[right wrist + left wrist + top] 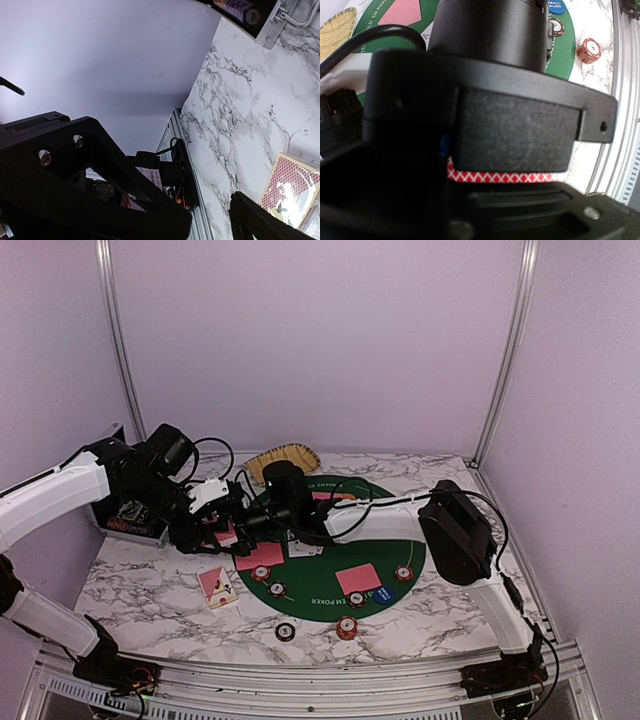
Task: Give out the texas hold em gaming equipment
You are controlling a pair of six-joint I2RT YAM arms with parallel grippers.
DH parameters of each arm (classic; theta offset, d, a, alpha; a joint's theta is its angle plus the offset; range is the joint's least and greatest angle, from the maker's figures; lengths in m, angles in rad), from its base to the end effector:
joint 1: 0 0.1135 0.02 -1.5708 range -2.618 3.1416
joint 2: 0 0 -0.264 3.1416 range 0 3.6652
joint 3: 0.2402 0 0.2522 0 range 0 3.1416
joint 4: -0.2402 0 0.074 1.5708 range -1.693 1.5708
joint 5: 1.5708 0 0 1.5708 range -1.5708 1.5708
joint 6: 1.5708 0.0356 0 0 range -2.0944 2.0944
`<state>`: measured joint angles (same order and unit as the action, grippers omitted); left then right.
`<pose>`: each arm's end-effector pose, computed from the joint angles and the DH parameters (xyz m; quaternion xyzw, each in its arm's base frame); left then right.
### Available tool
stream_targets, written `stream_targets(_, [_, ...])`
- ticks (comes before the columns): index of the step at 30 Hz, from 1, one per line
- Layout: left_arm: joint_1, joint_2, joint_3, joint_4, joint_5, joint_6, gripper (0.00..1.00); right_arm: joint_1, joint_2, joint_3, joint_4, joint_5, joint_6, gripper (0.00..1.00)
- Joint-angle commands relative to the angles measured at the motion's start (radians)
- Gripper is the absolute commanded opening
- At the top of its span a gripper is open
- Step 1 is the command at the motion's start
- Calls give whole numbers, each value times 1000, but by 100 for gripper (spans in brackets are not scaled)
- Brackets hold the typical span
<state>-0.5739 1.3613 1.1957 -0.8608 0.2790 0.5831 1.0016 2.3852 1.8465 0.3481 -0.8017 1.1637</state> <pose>0.2236 -0.1563 0.2979 0.5528 0.7782 -0.1327 0.2669 0.2749 0.4771 0.2018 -0.1901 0.7278 0.6588 0.0091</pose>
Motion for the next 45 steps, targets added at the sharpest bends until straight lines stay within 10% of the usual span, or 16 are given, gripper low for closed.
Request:
stream_targets(1, [6,11,27,6,24,-5,0,13,36,62,44,-10,33,99])
stream_targets(45, [6,-15,13,8,29,-7,0,-15,10,-39,136,-19,82,87])
